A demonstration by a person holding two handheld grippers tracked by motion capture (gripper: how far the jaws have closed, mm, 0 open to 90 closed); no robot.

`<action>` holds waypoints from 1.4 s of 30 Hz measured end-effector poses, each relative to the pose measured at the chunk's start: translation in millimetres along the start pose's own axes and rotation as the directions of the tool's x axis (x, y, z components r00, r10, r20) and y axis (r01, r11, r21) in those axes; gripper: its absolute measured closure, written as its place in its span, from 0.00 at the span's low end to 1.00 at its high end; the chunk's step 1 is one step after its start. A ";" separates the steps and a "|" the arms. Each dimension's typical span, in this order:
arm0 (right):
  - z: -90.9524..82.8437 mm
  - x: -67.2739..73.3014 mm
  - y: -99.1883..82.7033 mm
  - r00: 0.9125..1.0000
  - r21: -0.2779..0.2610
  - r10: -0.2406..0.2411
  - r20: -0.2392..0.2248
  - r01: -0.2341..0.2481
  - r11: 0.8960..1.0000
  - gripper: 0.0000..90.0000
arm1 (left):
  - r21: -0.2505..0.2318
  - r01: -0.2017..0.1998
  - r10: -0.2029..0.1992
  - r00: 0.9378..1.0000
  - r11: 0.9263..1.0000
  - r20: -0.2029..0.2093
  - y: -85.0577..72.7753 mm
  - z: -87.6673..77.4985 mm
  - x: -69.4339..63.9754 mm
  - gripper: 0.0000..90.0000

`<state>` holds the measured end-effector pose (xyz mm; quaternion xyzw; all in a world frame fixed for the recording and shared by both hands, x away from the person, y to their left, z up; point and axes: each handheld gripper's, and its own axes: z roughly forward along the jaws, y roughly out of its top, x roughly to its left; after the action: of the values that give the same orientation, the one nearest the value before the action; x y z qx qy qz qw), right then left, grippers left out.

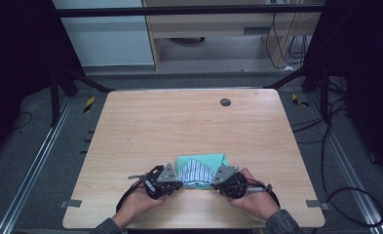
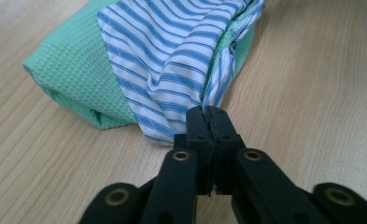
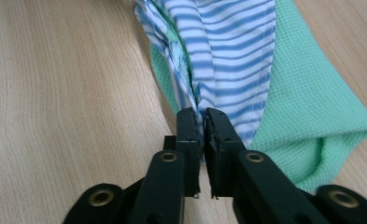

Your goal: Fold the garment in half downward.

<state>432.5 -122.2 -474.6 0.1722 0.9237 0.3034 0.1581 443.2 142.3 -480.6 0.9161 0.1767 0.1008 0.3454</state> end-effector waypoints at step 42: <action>-23.6 -74.8 -73.9 0.882 0.004 0.422 0.210 -0.433 0.902 0.09 | -0.006 0.321 -0.317 0.931 0.947 -0.182 -46.6 -39.3 73.8 0.09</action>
<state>473.4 -221.0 -487.9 0.4056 0.8493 0.2882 0.1767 487.0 227.4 -478.0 0.8663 0.3550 0.1242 0.3288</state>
